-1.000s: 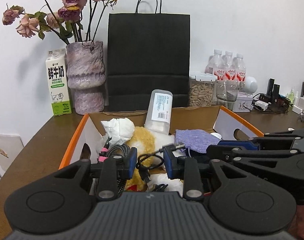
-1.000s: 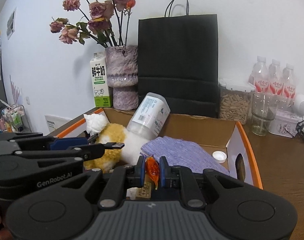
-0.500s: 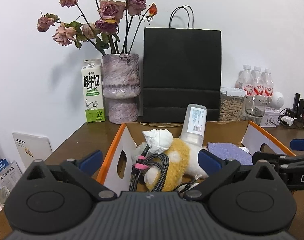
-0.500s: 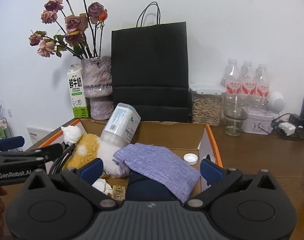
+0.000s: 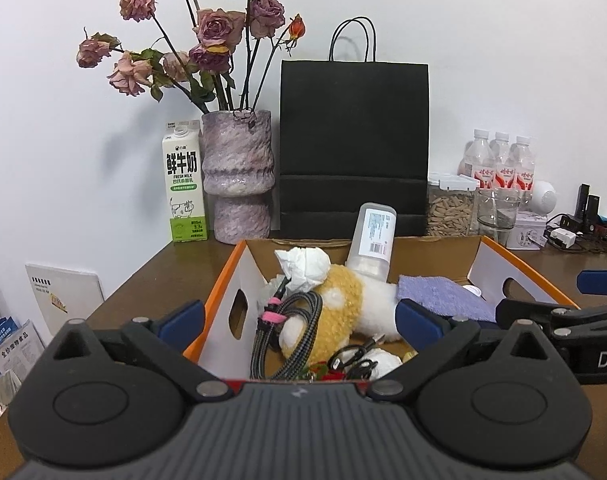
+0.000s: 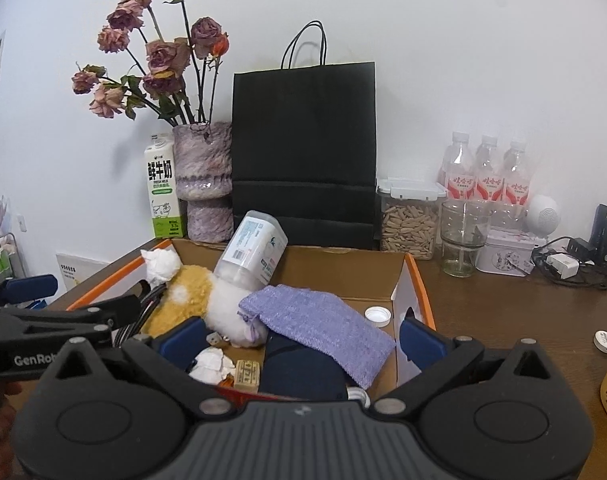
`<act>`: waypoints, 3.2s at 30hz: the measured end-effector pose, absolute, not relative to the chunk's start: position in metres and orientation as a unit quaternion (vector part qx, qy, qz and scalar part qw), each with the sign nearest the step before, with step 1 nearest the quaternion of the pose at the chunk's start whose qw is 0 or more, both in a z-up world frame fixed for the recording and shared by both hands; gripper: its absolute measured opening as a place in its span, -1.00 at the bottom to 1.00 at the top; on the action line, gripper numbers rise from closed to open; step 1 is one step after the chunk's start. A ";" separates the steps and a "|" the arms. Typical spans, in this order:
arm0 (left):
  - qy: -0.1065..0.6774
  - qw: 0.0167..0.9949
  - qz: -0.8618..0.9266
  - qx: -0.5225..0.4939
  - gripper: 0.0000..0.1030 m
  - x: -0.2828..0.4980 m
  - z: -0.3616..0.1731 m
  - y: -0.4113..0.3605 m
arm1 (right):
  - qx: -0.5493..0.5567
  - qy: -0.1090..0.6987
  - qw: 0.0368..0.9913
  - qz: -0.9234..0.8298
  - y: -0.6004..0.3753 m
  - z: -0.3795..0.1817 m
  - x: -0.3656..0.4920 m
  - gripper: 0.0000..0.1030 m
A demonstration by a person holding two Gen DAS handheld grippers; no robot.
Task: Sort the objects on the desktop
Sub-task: 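Withdraw both tools from the box and bring the right tool toward the white cap, then grasp the white round cap on the table with the right tool, then carry the white cap over the box with the right tool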
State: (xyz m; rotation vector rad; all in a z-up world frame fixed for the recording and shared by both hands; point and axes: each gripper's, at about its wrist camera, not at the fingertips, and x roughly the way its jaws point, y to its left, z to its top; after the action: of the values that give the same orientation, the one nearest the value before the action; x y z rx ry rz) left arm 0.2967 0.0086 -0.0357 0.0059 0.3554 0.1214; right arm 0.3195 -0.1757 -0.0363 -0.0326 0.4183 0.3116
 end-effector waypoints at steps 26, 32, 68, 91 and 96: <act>0.227 0.973 0.032 0.000 1.00 0.263 -0.066 0.004 | -0.039 0.269 0.952 0.138 -0.186 -0.078 0.278 1.00; 0.252 0.967 0.024 -0.003 1.00 0.264 -0.075 0.007 | -0.049 0.282 0.948 0.140 -0.183 -0.086 0.279 1.00; 0.290 0.957 0.015 -0.013 1.00 0.269 -0.085 0.012 | -0.025 0.308 0.939 0.152 -0.178 -0.103 0.296 -0.47; 0.228 0.974 0.016 -0.003 1.00 0.265 -0.043 0.005 | -0.026 0.221 0.955 0.195 -0.169 -0.047 0.275 -0.47; 0.209 0.978 0.024 -0.002 1.00 0.277 -0.023 0.004 | -0.030 0.200 0.959 0.197 -0.164 -0.026 0.285 -0.47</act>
State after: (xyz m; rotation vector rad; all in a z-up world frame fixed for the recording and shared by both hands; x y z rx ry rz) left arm 0.2775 0.0042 -0.0226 -0.0035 0.4204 0.0490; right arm 0.2852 -0.1637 -0.0264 -0.0601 0.4058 0.4001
